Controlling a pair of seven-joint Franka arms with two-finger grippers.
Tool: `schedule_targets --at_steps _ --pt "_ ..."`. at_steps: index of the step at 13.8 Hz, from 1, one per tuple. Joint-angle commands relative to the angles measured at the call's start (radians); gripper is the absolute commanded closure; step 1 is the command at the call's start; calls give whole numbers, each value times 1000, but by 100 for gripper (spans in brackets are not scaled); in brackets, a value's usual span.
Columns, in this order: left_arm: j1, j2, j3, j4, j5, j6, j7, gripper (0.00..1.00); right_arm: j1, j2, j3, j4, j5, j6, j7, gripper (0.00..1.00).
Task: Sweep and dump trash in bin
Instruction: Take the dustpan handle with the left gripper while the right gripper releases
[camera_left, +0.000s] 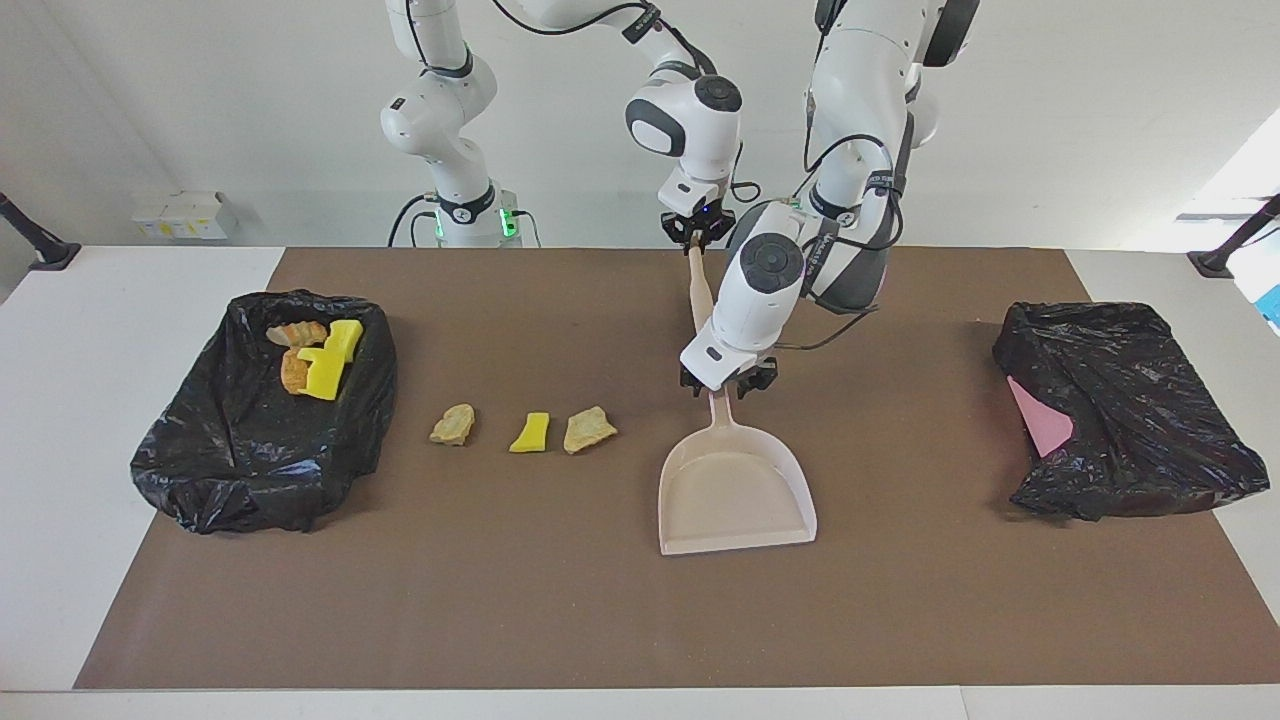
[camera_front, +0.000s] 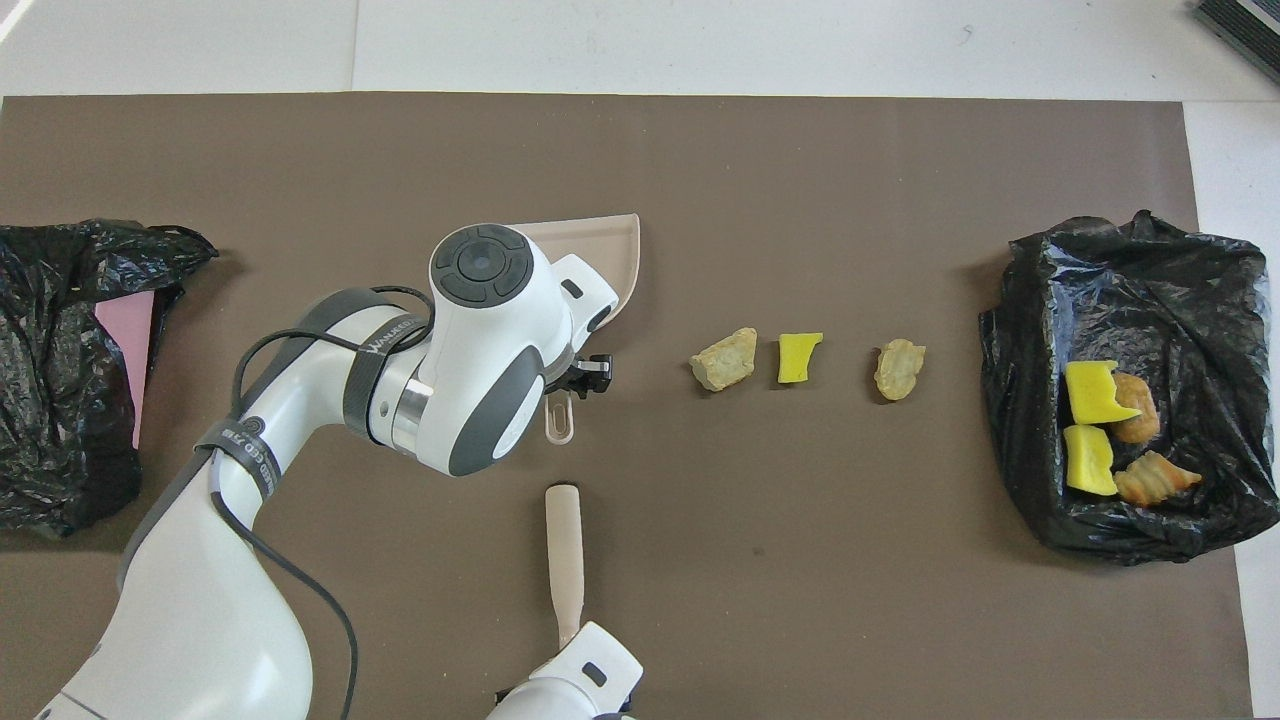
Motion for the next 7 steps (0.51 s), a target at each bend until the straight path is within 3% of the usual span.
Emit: schedule_targets --at_steps 1,7 --pt "-13 -8 14 -9 -10 -4 -9 100 -12 -99 -1 -24 8 -70 61 100" --pt "25 -51 22 12 47 -40 36 100 -192 -314 -1 -81 -93 -300 49 100"
